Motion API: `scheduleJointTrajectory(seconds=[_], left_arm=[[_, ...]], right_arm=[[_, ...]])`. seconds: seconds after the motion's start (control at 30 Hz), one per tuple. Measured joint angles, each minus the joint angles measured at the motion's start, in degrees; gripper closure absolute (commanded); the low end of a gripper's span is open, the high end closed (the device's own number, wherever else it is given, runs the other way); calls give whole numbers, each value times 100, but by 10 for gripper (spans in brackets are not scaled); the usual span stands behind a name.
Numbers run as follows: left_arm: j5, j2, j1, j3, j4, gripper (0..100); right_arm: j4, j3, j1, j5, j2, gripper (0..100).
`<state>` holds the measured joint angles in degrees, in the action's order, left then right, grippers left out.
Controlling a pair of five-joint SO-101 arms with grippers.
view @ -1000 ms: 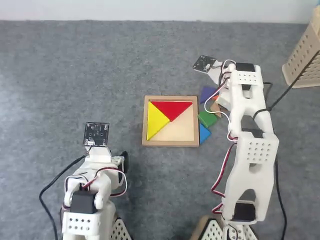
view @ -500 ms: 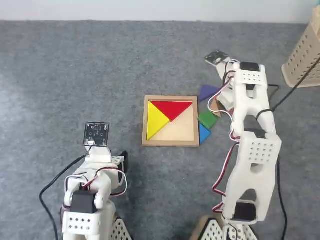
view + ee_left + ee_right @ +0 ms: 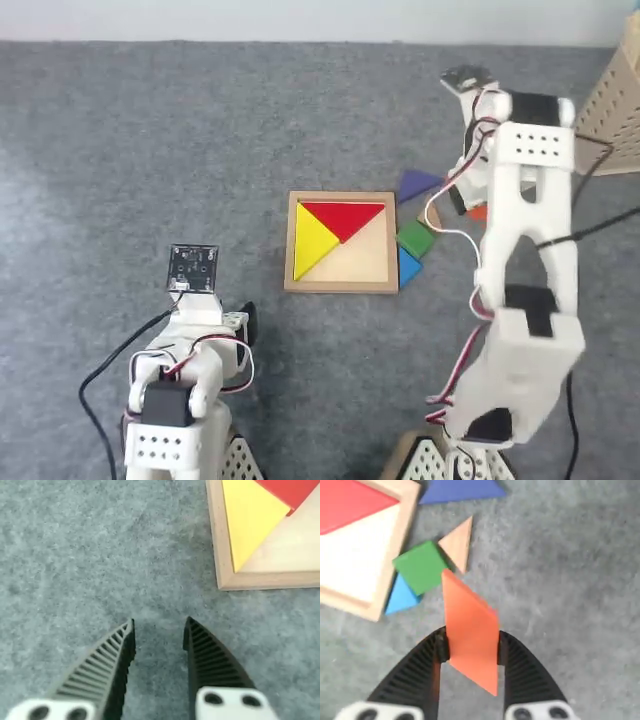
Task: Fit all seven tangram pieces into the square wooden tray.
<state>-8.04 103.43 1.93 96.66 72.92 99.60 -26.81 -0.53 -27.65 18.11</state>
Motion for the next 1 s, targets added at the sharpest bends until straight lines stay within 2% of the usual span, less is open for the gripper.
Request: scheduleJointTrajectory(seconds=[0.17, 0.33, 0.43, 0.57, 0.77, 1.0], left_arm=[[0, 0, -18, 0, 0, 848], [0, 0, 0, 0, 0, 848], [0, 0, -18, 0, 0, 848], [0, 0, 0, 0, 0, 848], [0, 0, -18, 0, 0, 848], [0, 0, 0, 0, 0, 848]], right_arm=[[-62, 1266, 712, 9, -1090, 992], [-1363, 3622, 1741, 9, -2769, 992], [-1969, 4571, 2163, 9, -3182, 992], [-2084, 4659, 2356, 18, -3121, 992], [-2145, 4598, 2514, 26, -2233, 992], [-2154, 3824, 2892, 26, -1310, 992]])
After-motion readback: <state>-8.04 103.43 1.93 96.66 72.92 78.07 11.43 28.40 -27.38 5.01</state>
